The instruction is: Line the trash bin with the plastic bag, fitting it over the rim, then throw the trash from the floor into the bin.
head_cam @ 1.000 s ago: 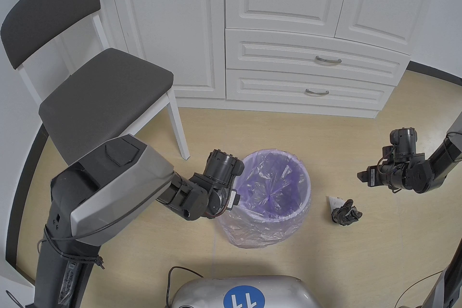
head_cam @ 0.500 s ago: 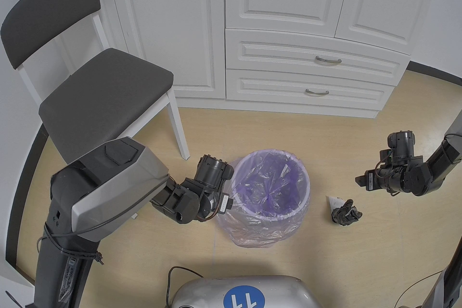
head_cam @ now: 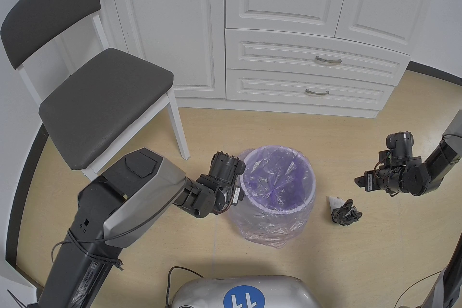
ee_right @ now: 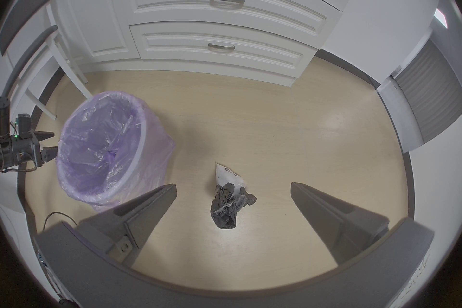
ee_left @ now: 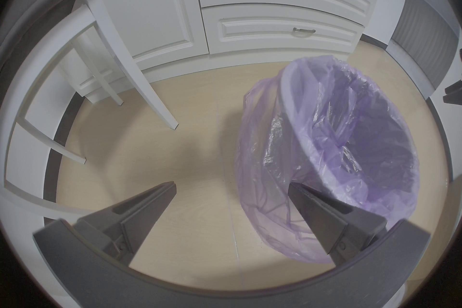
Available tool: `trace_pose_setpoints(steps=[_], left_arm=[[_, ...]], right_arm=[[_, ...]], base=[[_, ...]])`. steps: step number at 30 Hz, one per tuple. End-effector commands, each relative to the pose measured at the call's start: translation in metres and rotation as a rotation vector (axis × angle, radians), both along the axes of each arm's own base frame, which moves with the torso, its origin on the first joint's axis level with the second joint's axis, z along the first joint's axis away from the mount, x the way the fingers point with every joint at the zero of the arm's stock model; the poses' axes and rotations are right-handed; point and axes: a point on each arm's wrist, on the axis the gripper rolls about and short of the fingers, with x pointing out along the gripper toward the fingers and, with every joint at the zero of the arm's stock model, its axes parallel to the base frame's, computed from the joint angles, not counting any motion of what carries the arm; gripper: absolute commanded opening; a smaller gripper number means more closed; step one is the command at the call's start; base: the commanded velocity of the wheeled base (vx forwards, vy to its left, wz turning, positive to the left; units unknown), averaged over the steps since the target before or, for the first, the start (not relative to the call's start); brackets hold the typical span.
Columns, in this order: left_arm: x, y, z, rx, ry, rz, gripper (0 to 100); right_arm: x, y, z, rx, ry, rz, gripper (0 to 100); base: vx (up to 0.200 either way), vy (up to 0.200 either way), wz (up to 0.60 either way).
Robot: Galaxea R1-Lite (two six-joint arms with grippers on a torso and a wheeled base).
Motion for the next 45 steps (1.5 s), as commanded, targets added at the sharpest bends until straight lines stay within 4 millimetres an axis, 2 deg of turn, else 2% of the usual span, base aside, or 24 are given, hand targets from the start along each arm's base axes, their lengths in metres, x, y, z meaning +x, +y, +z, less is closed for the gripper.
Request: trace_pose_setpoints(steps=[1,7,12,13,15,17,18,19,21,22,25,27,32,38,41,45], left_arm=[[0.013,-0.005,-0.022,0.007,0.013,0.008,100],[0.03,-0.007,-0.017,-0.035,-0.04,0.029,100],[0.033,-0.008,-0.009,-0.054,-0.06,0.034,100],[0.032,-0.006,-0.008,-0.053,-0.055,0.037,100],[0.032,-0.006,-0.008,-0.053,-0.055,0.037,100],[0.026,0.002,-0.012,-0.037,-0.02,0.049,100],[0.026,0.002,-0.012,-0.037,-0.02,0.049,100],[0.023,0.005,-0.018,-0.026,-0.002,0.054,100],[0.023,0.007,-0.021,-0.024,0.006,0.059,100],[0.022,0.008,-0.024,-0.029,0.014,0.066,100],[0.022,0.008,-0.021,-0.047,0.014,0.08,100],[0.02,0.01,-0.023,-0.05,0.025,0.09,100],[0.01,0.016,-0.023,-0.042,0.05,0.098,100],[0.004,0.025,-0.013,-0.063,0.032,0.108,100],[0.0,0.028,-0.01,-0.066,0.032,0.111,100],[-0.007,0.03,-0.012,-0.08,0.031,0.117,100]], right_arm=[[0.005,-0.004,-0.01,0.0,0.022,-0.012,100],[0.011,-0.013,-0.016,0.001,0.028,-0.037,100],[0.014,-0.017,-0.024,0.0,0.048,-0.045,100],[0.017,-0.017,-0.033,-0.001,0.069,-0.044,100],[0.017,-0.017,-0.033,-0.001,0.069,-0.044,100],[0.026,-0.018,-0.06,-0.001,0.124,-0.046,100],[0.026,-0.017,-0.061,-0.001,0.127,-0.044,100],[0.032,-0.018,-0.077,-0.001,0.156,-0.046,100],[0.035,-0.018,-0.084,0.001,0.167,-0.046,100],[0.039,-0.018,-0.093,0.001,0.183,-0.047,100],[0.047,-0.022,-0.107,0.002,0.2,-0.055,100],[0.058,-0.023,-0.126,0.002,0.226,-0.056,100],[0.088,-0.023,-0.119,0.073,0.302,-0.06,100],[0.129,-0.024,-0.118,0.165,0.355,-0.053,100],[0.15,-0.024,-0.148,0.145,0.341,-0.063,100],[0.155,-0.025,-0.162,0.125,0.361,-0.053,100]], base=[[0.0,0.0,0.0],[0.0,0.0,0.0],[0.0,0.0,0.0],[0.0,0.0,0.0],[0.0,0.0,0.0],[0.0,0.0,0.0],[0.0,0.0,0.0],[0.0,0.0,0.0],[0.0,0.0,0.0],[0.0,0.0,0.0],[0.0,0.0,0.0],[0.0,0.0,0.0],[0.0,0.0,0.0],[0.0,0.0,0.0],[0.0,0.0,0.0],[0.0,0.0,0.0]])
